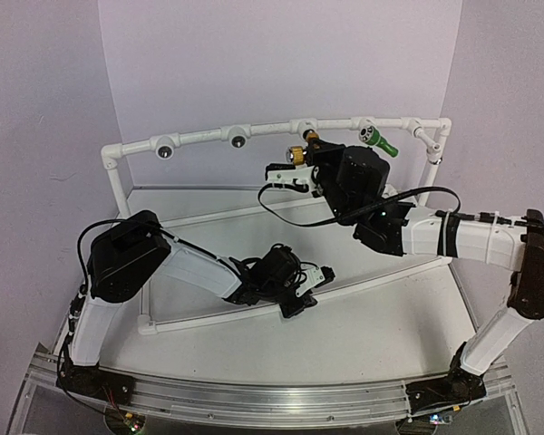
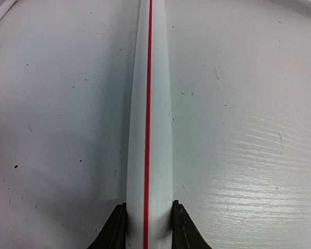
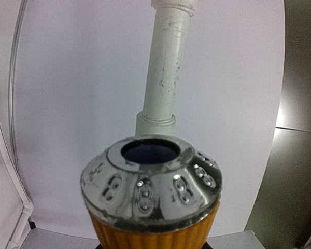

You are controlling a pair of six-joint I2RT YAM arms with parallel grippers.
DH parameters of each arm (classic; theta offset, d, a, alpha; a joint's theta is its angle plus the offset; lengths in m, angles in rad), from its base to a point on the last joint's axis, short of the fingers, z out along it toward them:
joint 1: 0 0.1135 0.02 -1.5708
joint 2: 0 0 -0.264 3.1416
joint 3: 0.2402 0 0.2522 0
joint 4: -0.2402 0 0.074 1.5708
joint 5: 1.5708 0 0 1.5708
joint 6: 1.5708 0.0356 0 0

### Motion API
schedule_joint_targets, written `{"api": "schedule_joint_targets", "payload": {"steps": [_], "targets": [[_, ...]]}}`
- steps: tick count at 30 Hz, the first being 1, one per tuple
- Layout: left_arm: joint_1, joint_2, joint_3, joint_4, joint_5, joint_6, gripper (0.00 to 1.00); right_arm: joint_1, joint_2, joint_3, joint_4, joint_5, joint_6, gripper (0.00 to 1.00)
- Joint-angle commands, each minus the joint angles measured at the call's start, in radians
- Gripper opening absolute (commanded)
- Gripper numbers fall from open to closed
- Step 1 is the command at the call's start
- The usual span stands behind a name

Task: Install the water faucets
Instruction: Screw the water faucet onto the adaptor.

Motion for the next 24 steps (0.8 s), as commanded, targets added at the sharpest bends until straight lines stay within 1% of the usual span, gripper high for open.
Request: {"api": "schedule_joint_targets", "payload": {"steps": [1,16,24], "targets": [[-0.012,0.024,-0.069,-0.243,0.037,-0.014,0.0,-0.005,-0.004,0.031,0.025,-0.009,0.027,0.0],[-0.014,0.04,-0.057,-0.249,0.043,-0.01,0.0,-0.008,-0.025,0.021,-0.003,-0.05,0.058,0.0],[-0.014,0.039,-0.056,-0.253,0.048,-0.011,0.0,-0.092,-0.055,0.017,-0.044,-0.057,0.158,0.0]]}}
